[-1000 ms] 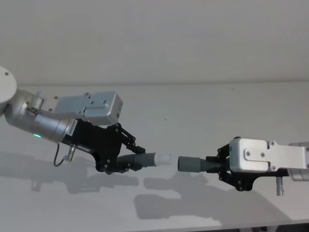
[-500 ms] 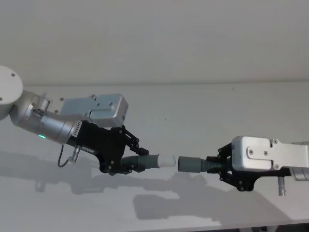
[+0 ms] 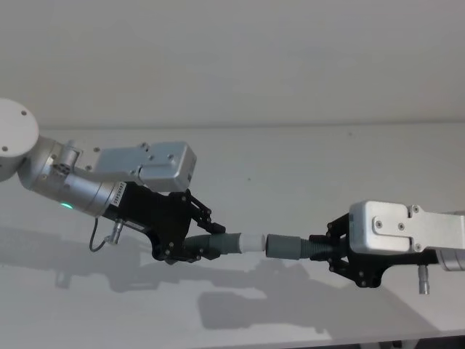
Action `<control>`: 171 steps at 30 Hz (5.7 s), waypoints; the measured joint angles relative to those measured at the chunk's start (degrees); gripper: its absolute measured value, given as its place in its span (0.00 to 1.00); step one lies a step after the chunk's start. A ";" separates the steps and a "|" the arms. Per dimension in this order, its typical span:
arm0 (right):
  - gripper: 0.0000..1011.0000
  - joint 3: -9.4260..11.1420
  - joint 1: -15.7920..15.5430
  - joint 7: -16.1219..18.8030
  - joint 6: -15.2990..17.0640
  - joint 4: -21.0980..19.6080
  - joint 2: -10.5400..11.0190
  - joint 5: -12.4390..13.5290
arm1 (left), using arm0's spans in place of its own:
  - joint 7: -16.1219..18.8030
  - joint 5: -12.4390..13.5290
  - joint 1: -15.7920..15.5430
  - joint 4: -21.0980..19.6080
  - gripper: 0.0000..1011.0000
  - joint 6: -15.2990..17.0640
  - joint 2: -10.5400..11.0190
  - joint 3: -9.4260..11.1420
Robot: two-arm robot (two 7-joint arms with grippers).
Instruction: Use both hands to pick up one end of the pipe from the table, align the ends, and insert them.
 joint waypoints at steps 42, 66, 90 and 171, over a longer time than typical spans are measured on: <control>0.16 -2.62 2.65 0.97 1.39 0.82 -0.92 -0.44 | -0.79 0.35 -0.82 -0.52 0.32 0.12 0.69 0.76; 0.16 -3.17 3.47 1.71 1.51 1.09 -0.64 -0.57 | 2.22 3.22 -0.38 -1.98 0.32 2.00 1.15 0.33; 0.16 -2.89 3.51 0.99 2.98 0.77 -0.90 -0.87 | 2.77 3.84 -0.06 -2.54 0.32 2.90 0.63 -0.04; 0.16 -3.97 4.81 1.66 4.08 0.15 -1.00 -1.50 | 1.87 4.22 -1.77 -1.85 0.32 3.90 -0.86 1.79</control>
